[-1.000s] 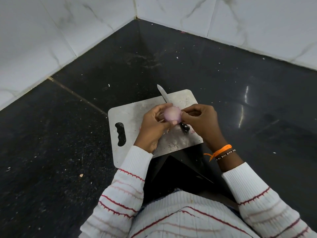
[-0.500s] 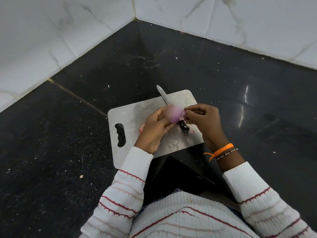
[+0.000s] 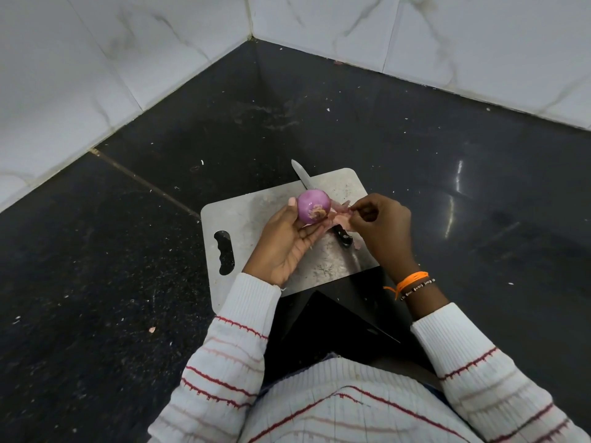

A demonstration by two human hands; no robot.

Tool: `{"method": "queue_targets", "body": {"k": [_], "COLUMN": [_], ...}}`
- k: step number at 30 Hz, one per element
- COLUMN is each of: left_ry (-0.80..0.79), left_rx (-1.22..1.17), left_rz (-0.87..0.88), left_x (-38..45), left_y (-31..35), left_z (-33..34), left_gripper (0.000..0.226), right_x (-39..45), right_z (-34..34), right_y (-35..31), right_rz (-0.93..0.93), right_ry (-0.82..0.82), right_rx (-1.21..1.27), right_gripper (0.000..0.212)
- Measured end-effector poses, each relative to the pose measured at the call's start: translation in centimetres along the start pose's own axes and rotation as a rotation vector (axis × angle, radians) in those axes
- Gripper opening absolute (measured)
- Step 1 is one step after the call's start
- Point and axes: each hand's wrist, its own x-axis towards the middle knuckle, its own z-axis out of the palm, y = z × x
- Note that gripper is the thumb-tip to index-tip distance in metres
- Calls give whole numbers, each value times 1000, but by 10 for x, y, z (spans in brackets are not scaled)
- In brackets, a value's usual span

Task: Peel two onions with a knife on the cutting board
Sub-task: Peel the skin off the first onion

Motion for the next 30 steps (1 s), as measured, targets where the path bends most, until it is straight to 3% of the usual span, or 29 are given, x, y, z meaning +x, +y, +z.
{"method": "queue_targets", "body": {"k": [9, 12, 19, 30], "left_ry": [-31, -54, -108, -79], "left_rx": [-171, -175, 92, 278], "left_rz": [-63, -61, 59, 115], "left_x": [0, 2, 3, -2], "left_y": [2, -2, -6, -5], "left_z": [-1, -4, -4, -1], "left_gripper": [51, 45, 29, 41], "right_x": [-1, -4, -8, -8], "right_z": [-2, -2, 0, -3], "right_y": [-11, -22, -33, -31], "right_rz": [-43, -55, -66, -63], "right_ry": [0, -5, -26, -32], "right_rx": [55, 118, 186, 270], "right_gripper": [23, 22, 11, 8]}}
